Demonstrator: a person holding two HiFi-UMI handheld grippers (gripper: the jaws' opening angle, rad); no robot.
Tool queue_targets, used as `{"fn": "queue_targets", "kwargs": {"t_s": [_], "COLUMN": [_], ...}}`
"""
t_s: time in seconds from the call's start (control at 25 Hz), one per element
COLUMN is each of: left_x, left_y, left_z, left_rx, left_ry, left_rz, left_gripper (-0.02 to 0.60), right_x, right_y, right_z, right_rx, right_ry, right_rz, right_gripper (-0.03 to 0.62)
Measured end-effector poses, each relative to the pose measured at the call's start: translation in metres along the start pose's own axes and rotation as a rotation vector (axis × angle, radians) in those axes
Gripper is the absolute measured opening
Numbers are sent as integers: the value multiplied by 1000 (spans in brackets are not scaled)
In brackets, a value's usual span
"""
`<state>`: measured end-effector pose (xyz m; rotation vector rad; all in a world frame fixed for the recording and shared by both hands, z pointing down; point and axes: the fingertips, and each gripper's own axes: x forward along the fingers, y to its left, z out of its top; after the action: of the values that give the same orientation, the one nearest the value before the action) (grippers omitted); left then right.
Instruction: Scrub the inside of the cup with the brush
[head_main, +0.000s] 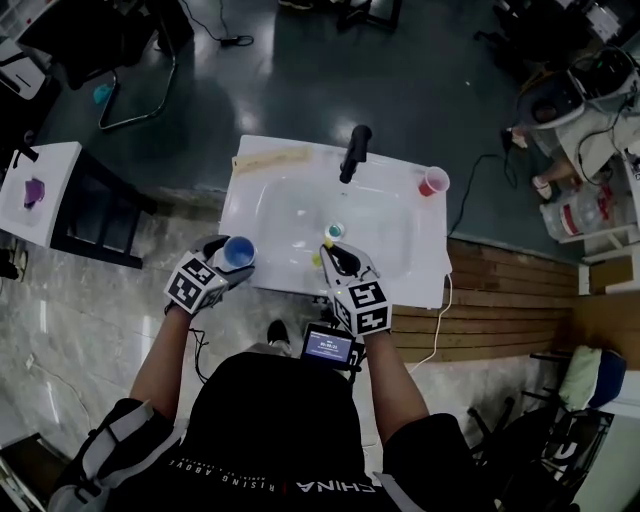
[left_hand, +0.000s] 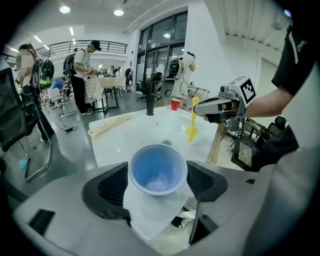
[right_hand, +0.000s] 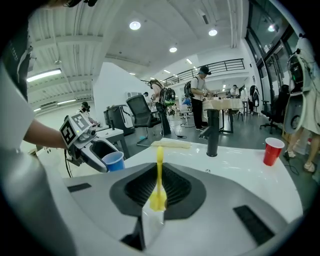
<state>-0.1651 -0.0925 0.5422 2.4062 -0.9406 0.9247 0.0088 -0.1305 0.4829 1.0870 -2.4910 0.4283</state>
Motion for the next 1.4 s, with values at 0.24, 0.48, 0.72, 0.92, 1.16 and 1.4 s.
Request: {"fn": "queue_targets", "kwargs": {"t_s": [0.24, 0.48, 0.72, 0.92, 1.16, 1.4], "left_x": [-3, -8, -27, -62, -92, -93], "left_y": [1, -2, -6, -8, -38, -103], "left_z": [7, 14, 27, 63, 97, 101], "left_rx": [2, 1, 55, -6, 21, 17], "left_ry": [-47, -74, -106, -310, -524, -589], "left_rz": [-2, -22, -11, -5, -61, -258], "left_gripper": [351, 395, 439, 431, 206, 3], "right_x": [-3, -1, -4, -13, -42, -81], "right_y": [-4, -2, 0, 3, 6, 6], "right_z": [0, 2, 3, 8, 17, 13], "right_rx": [5, 5, -6, -7, -19, -37], "right_ry": [-3, -4, -1, -5, -30, -43], "right_rz": [-20, -28, -44, -73, -118, -144], "right_gripper": [38, 38, 38, 38, 38, 38]}}
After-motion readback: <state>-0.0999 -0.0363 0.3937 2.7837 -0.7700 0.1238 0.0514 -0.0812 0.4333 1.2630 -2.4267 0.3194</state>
